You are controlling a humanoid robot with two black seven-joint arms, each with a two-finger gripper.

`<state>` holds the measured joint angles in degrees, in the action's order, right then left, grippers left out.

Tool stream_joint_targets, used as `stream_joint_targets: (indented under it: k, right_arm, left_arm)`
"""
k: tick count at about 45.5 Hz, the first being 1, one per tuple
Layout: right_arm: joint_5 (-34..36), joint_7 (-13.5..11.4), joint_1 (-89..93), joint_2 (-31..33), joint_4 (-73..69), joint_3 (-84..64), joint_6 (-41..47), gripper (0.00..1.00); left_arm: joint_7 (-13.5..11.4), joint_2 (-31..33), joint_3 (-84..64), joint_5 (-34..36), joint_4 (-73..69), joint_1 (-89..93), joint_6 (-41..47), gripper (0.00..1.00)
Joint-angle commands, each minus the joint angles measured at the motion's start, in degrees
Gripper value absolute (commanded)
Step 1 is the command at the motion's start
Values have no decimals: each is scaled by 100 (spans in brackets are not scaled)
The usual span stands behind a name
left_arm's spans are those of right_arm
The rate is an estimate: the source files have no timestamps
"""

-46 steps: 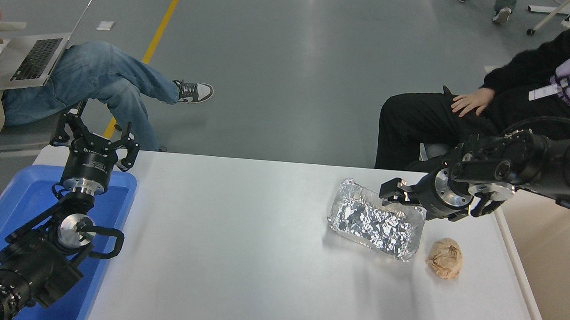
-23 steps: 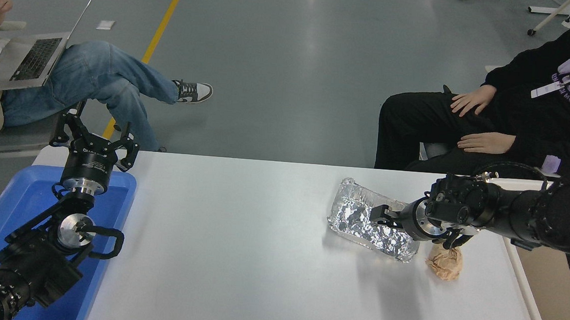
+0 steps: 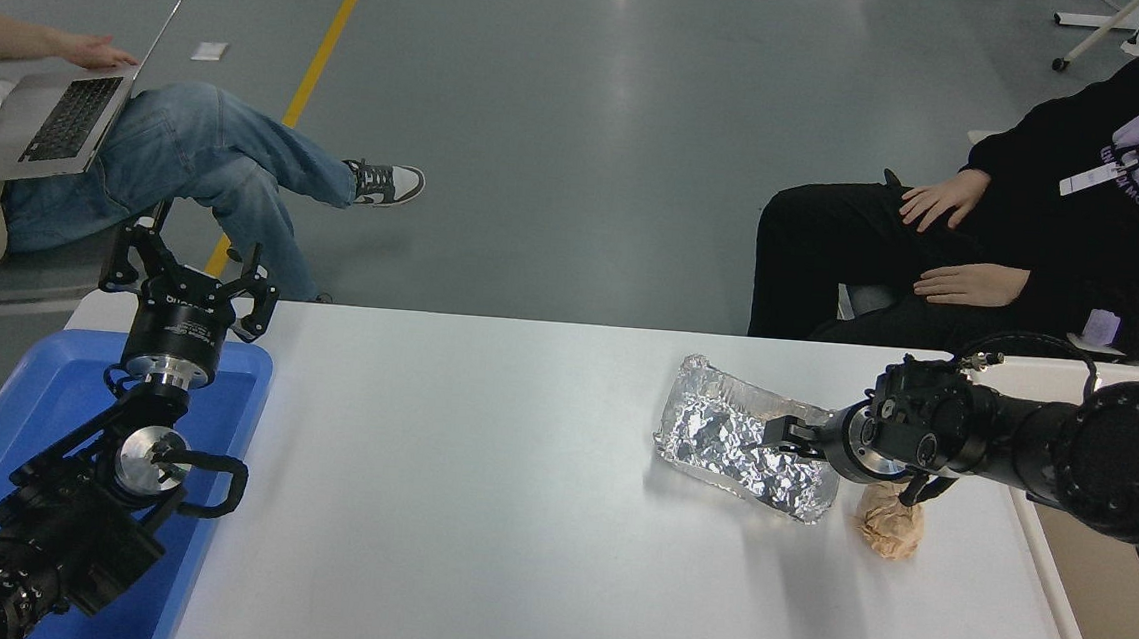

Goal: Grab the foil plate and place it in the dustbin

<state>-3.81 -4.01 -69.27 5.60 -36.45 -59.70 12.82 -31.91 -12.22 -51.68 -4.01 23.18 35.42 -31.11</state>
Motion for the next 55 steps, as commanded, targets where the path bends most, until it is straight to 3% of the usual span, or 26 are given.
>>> stream_joint_targets:
  k: [1, 13, 17, 21, 29, 55]
  right_arm:
    - [38, -3, 238, -15, 50, 20, -166, 99]
    - [240, -3, 361, 3, 59, 46, -535, 85]
    - [433, -3, 388, 3, 50, 46, -553, 65]
    - [565, 6, 440, 3, 50, 55, -544, 36]
    - [689, 6, 449, 3, 15, 81, -509, 0]
    - [706, 6, -332, 494, -1074, 319, -448, 0]
  left_arm:
    - [1, 0, 0, -3, 2, 0, 0, 99]
    - [1, 0, 0, -3, 2, 0, 0, 99]
    - [1, 0, 0, 5, -7, 0, 0, 99]
    - [1, 0, 0, 6, 2, 0, 0, 99]
    - [1, 0, 0, -3, 2, 0, 0, 99]
    - [1, 0, 0, -3, 2, 0, 0, 99]
